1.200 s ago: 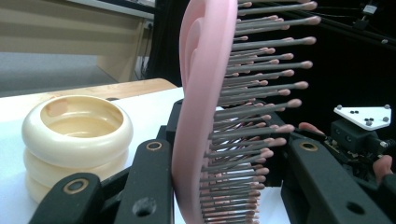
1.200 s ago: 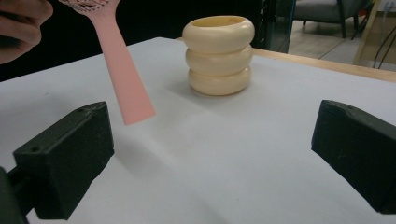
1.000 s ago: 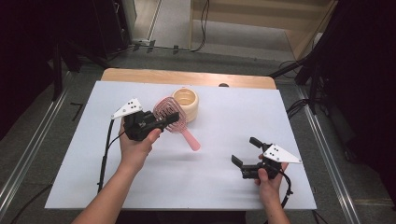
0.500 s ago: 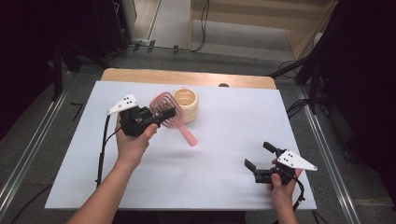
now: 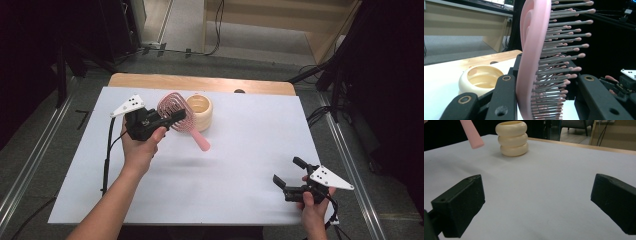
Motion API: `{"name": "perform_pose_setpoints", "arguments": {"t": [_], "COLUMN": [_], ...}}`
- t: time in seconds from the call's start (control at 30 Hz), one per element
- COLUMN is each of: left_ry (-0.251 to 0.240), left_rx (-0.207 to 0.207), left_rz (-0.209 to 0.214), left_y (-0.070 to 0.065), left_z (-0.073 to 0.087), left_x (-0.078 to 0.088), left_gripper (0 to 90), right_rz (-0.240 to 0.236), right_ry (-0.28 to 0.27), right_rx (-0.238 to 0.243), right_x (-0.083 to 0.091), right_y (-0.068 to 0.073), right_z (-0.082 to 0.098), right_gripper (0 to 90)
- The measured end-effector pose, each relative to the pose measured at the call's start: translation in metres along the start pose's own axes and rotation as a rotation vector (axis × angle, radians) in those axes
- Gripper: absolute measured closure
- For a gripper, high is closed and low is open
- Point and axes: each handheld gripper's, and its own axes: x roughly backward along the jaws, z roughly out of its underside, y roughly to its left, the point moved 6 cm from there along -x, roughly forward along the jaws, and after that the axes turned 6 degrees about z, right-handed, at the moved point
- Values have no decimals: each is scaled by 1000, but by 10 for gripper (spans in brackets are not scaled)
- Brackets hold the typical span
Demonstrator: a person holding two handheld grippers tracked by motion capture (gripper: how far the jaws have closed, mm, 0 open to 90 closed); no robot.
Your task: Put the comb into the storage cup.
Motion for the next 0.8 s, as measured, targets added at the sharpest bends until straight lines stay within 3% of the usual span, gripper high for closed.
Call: {"name": "perform_pose_setpoints", "arguments": {"t": [0.1, 0.8], "left_ry": [1, -31], "left_rx": [-6, -16], "left_rz": [-5, -32], "left_y": [2, 10], "left_z": [-3, -27], "left_x": [0, 2], "left_gripper": [649, 649], "right_rz": [-13, -18], "right_ry": [-18, -15], "right_rx": [-24, -22], "right_x": [2, -1], "right_y": [-2, -2], "right_z": [-1, 3], "right_gripper": [0, 0]}}
